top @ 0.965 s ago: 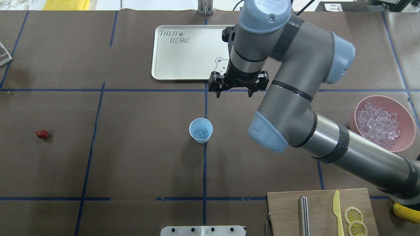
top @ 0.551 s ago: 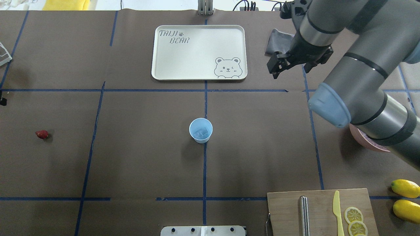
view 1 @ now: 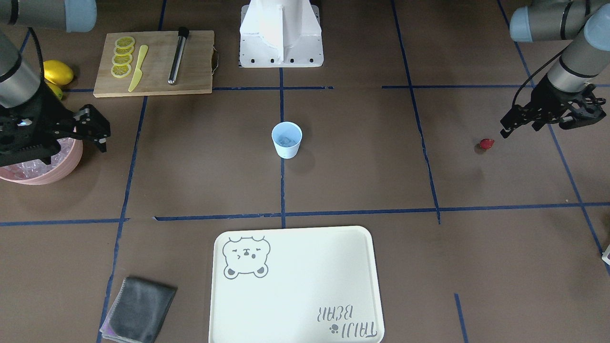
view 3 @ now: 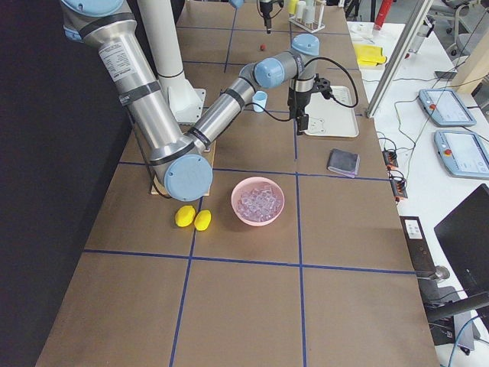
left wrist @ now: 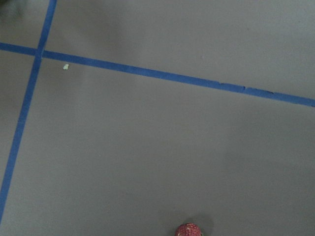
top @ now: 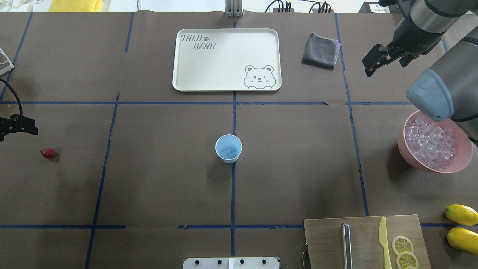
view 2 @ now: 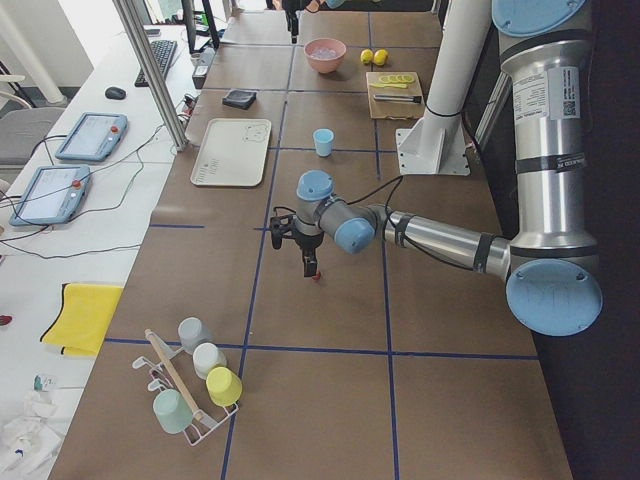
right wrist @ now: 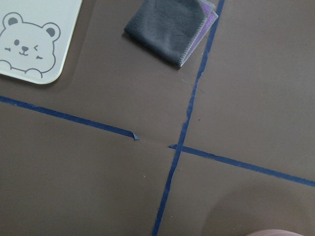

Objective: Put ice and strawberries in cup
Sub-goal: 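Raise the right gripper toward the bowl while the left gripper nears the strawberry, then lower the left gripper onto the red strawberry and grasp it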

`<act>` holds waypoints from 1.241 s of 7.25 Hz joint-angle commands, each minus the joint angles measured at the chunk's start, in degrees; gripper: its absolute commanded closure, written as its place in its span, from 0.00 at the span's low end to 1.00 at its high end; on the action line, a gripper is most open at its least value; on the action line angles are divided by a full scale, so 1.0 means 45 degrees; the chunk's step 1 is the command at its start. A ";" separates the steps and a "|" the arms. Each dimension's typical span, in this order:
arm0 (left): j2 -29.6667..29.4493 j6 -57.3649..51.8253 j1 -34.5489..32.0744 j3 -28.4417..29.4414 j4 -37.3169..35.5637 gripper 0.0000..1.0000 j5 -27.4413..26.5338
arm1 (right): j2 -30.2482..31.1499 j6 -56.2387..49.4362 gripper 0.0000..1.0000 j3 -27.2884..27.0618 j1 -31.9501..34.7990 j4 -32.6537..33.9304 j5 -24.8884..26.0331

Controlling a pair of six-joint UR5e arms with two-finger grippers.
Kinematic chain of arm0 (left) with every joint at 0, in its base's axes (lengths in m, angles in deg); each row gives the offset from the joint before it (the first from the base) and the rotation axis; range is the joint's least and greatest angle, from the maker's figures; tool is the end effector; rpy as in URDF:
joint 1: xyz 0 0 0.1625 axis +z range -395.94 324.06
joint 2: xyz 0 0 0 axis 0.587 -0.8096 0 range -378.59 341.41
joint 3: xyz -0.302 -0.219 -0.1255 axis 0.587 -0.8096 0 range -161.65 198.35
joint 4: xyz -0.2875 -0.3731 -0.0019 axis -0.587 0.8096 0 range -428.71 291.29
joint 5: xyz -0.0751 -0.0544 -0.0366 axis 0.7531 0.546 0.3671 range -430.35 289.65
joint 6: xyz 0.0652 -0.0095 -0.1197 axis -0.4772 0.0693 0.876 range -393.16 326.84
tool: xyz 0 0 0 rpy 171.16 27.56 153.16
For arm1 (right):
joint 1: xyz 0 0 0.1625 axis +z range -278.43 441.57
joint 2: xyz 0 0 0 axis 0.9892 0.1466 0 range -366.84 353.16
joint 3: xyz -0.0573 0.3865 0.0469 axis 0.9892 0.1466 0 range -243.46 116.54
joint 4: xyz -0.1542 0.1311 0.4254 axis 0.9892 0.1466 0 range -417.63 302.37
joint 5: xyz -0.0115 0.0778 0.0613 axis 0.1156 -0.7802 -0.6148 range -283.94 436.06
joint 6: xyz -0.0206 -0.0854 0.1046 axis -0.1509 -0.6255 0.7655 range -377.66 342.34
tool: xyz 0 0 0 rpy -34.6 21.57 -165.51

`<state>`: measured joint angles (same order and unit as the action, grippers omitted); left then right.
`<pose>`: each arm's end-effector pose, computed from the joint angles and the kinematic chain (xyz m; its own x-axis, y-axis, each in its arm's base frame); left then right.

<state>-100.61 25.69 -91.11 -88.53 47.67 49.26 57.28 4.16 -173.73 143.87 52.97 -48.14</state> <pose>0.2554 -0.4822 0.5218 0.6840 -0.1955 -0.7028 0.2300 0.9721 -0.0466 -0.2398 -0.5783 0.2497 0.7312 -0.2591 0.6311 0.1589 0.9643 0.2118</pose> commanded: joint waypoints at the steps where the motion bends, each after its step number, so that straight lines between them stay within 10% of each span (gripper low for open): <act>1: -0.0053 0.0632 0.1161 0.0389 0.0465 0.00 -0.0775 | 0.0515 -0.0747 0.00 -0.0008 0.0743 -0.0007 -0.0350; 9: -0.1030 0.0867 0.1692 0.2071 0.1130 0.01 -0.0917 | 0.0887 -0.0748 0.00 -0.0008 0.1038 0.0012 -0.0409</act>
<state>-105.16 29.56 -83.54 -79.46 52.72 45.07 61.21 0.79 -173.76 148.43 52.95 -49.98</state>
